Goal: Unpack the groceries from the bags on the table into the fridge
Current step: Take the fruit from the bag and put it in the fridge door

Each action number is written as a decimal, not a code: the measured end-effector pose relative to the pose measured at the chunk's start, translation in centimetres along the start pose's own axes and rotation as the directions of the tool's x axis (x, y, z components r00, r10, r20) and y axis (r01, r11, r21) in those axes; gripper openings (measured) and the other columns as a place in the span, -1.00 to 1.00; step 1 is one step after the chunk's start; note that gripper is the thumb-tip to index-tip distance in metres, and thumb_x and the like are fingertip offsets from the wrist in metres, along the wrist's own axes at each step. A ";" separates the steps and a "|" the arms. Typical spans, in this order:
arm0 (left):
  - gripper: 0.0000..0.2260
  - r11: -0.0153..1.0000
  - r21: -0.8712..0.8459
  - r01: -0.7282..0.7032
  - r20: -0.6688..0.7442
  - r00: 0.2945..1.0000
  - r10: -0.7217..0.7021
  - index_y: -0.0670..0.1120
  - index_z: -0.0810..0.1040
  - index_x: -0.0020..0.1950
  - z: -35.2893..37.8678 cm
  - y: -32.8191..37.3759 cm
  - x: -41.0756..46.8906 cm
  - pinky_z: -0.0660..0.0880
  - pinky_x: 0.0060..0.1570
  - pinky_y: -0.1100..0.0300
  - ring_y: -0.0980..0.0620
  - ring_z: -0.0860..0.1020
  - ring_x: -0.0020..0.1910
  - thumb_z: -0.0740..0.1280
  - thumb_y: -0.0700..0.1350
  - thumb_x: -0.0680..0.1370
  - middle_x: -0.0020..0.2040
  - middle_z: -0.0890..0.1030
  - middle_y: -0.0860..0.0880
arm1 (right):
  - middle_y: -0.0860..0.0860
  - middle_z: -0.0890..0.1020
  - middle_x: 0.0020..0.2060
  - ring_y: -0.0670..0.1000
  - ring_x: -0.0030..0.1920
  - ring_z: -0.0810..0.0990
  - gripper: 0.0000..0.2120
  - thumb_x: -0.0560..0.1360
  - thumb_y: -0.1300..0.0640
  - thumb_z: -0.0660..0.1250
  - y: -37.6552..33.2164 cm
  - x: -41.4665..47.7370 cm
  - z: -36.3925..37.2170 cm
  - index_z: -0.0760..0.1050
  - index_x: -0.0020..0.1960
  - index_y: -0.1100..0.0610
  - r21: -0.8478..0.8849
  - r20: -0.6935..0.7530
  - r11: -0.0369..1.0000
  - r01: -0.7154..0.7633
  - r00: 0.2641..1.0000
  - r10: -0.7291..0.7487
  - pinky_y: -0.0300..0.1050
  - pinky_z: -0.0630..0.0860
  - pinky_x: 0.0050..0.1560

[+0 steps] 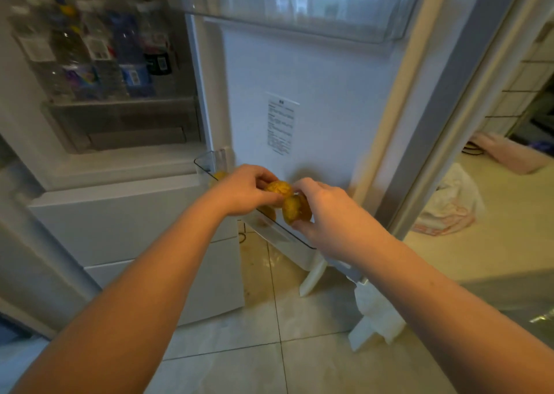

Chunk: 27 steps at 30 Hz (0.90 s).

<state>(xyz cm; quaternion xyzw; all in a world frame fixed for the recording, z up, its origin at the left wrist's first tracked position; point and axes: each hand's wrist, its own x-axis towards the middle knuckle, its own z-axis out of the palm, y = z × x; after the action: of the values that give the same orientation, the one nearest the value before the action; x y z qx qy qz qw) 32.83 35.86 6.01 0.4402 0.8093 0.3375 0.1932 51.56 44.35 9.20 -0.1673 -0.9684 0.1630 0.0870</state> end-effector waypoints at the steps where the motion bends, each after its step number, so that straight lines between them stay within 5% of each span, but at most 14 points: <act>1: -0.61 0.999 0.042 -0.002 0.039 0.999 0.000 0.03 0.60 0.24 0.2 0.1 0.5 0.57 0.12 0.11 0.12 0.61 0.04 0.53 0.04 0.44 0.07 0.66 0.07 | 0.05 0.54 0.12 0.14 0.10 0.55 -0.62 0.52 0.08 0.38 -0.1 0.1 0.0 0.37 0.29 0.07 -0.033 0.028 0.999 -0.017 0.999 0.018 0.09 0.52 0.06; 6: -0.56 0.978 0.203 -0.040 0.163 0.987 0.007 0.06 0.59 0.28 0.9 0.6 1.8 0.50 0.07 0.18 0.09 0.60 0.09 0.52 0.08 0.43 0.08 0.64 0.10 | 0.06 0.52 0.05 0.13 -0.08 0.51 -0.72 0.53 0.18 0.33 0.0 0.9 0.4 0.35 0.20 0.10 -0.225 0.174 0.974 -0.029 0.982 0.070 -0.05 0.39 -0.19; 14: -0.58 0.955 0.291 -0.060 0.244 0.970 -0.014 0.02 0.56 0.34 1.9 1.0 2.9 0.46 0.02 0.18 0.04 0.58 0.09 0.46 0.05 0.49 0.20 0.62 0.05 | 0.07 0.43 -0.05 0.07 -0.23 0.49 -0.80 0.53 0.37 0.16 0.3 2.5 1.6 0.43 0.04 0.12 -0.304 0.336 0.952 -0.022 0.933 0.129 -0.07 0.39 -0.23; 20: -0.57 0.926 0.379 -0.002 0.264 0.959 -0.106 0.04 0.61 0.25 2.7 0.5 3.9 0.53 -0.13 0.14 0.05 0.62 -0.10 0.53 0.09 0.41 -0.01 0.64 0.07 | 0.03 0.46 -0.24 -0.01 -0.35 0.47 -0.74 0.51 0.37 0.20 0.9 3.2 2.3 0.55 0.11 0.17 -0.329 0.353 0.944 -0.001 0.927 0.124 -0.16 0.33 -0.42; 23: -0.61 0.918 0.397 0.006 0.262 0.957 -0.120 0.03 0.62 0.21 2.8 0.8 4.1 0.45 -0.22 0.18 0.07 0.59 -0.15 0.54 0.07 0.41 -0.10 0.61 0.09 | 0.05 0.51 -0.18 0.00 -0.32 0.50 -0.68 0.51 0.36 0.20 1.1 3.5 2.3 0.55 0.18 0.14 -0.326 0.358 0.945 0.003 0.926 0.121 -0.13 0.41 -0.35; 27: -0.50 0.924 0.381 0.028 0.248 0.960 -0.132 0.01 0.58 0.32 2.7 0.9 4.0 0.49 -0.13 0.19 0.03 0.62 -0.04 0.54 0.06 0.41 0.07 0.65 0.05 | 0.03 0.47 -0.20 0.01 -0.32 0.49 -0.65 0.53 0.37 0.17 1.4 3.4 2.3 0.54 0.22 0.13 -0.298 0.346 0.954 -0.006 0.931 0.114 -0.16 0.36 -0.37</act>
<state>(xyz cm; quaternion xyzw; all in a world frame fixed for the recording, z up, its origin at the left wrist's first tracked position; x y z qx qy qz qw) 32.89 40.59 4.70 0.4769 0.8423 0.1060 0.2278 48.34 46.16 6.97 -0.1754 -0.9757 0.0485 -0.1223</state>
